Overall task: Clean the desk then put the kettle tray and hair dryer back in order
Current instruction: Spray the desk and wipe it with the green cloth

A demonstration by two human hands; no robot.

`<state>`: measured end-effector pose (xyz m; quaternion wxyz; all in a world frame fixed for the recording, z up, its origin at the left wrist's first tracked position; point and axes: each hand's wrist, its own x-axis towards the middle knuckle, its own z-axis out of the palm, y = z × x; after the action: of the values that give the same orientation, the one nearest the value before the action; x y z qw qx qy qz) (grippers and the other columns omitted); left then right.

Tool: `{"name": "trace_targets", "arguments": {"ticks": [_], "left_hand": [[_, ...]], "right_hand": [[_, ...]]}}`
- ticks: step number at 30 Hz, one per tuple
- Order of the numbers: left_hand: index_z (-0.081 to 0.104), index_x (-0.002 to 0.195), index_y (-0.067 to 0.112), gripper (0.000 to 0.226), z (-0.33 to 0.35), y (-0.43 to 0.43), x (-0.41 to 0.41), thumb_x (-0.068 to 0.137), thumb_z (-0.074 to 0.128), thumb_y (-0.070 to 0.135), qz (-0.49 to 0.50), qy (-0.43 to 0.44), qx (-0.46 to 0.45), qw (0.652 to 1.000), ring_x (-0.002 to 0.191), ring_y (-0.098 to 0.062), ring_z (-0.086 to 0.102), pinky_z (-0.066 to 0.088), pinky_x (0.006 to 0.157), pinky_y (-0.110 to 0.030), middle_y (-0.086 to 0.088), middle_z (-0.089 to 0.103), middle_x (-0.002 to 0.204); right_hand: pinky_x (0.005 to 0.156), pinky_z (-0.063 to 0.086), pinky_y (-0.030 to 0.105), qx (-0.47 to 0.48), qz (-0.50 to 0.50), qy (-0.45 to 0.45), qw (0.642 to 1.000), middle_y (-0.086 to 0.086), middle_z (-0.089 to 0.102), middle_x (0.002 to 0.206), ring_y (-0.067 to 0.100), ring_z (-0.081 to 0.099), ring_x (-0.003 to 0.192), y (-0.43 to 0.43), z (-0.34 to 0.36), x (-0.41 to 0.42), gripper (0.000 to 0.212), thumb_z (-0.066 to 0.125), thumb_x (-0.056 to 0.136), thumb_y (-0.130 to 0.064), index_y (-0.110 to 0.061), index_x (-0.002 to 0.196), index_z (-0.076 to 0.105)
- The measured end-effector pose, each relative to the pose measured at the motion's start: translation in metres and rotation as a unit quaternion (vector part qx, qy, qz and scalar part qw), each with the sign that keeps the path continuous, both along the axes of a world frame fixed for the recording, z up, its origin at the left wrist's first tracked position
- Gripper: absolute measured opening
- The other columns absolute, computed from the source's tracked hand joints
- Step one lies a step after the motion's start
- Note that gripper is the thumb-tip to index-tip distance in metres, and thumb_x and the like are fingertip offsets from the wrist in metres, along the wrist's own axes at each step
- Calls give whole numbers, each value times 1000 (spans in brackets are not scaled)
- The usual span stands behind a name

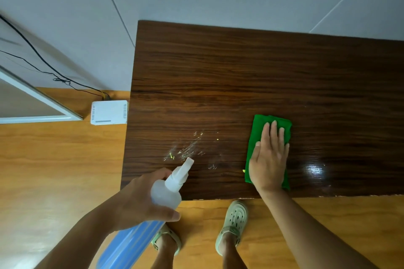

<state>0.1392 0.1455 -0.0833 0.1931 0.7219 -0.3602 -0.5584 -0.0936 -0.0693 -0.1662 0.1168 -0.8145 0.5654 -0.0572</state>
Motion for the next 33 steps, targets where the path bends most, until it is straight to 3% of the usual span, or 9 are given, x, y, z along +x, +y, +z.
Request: {"name": "trace_targets", "arguments": {"ticks": [8, 13, 16, 21, 25, 27, 30, 33], "left_hand": [[62, 122, 26, 59, 12, 16, 20, 70, 90, 24, 22, 2, 14, 1000, 98, -15, 65, 52, 85, -25, 10, 68, 102], [59, 119, 38, 71, 11, 31, 29, 56, 90, 48, 74, 18, 29, 997, 98, -18, 64, 57, 87, -39, 7, 67, 103], [58, 115, 42, 74, 12, 32, 29, 49, 87, 56, 103, 28, 23, 994, 96, -18, 63, 57, 82, -36, 7, 65, 102], [58, 115, 43, 71, 16, 33, 28, 50, 85, 55, 108, 39, 7, 993, 94, -12, 63, 57, 81, -33, 17, 65, 99], [62, 111, 47, 61, 23, 37, 32, 58, 91, 40, 125, 49, -10, 991, 89, -14, 65, 54, 78, -33, 7, 70, 99], [61, 111, 47, 61, 24, 40, 35, 59, 92, 38, 126, 44, -10, 991, 86, -15, 65, 54, 77, -34, 5, 70, 97], [60, 113, 45, 68, 24, 45, 37, 52, 89, 51, 125, 28, 12, 992, 87, -17, 65, 56, 79, -38, 5, 68, 96], [58, 112, 51, 69, 24, 46, 40, 50, 89, 54, 121, 22, 20, 992, 91, -13, 64, 58, 82, -37, 12, 66, 97]], "right_hand": [[125, 14, 53, 30, 117, 0, 993, 7, 16, 168, 28, 10, 156, 65, 3, 75, 56, 21, 105, -29, -13, 159, 25], [124, 21, 55, 31, 137, 13, 990, 7, 18, 168, 27, 11, 156, 75, 5, 81, 55, 33, 105, -23, -13, 159, 27], [124, 21, 55, 32, 161, 13, 986, 7, 18, 168, 26, 11, 156, 89, 7, 90, 56, 32, 104, -23, -13, 159, 26], [123, 22, 55, 45, 227, 10, 973, 3, 20, 168, 25, 12, 156, 120, 9, 122, 59, 37, 101, -23, -16, 159, 27], [122, 23, 55, 43, 339, 22, 940, 2, 19, 169, 24, 13, 156, 136, 6, 135, 63, 50, 102, -34, -26, 159, 26], [123, 19, 54, 37, 362, 22, 931, 1, 21, 168, 24, 15, 156, 132, 10, 133, 57, 45, 104, -41, -35, 158, 26], [123, 13, 57, 30, 367, 34, 929, -2, 18, 169, 21, 14, 156, 117, 15, 126, 53, 32, 106, -43, -38, 158, 25], [123, 12, 59, 22, 300, 53, 952, -2, 16, 169, 22, 14, 156, 88, 11, 113, 56, 35, 105, -43, -36, 159, 22]]}}
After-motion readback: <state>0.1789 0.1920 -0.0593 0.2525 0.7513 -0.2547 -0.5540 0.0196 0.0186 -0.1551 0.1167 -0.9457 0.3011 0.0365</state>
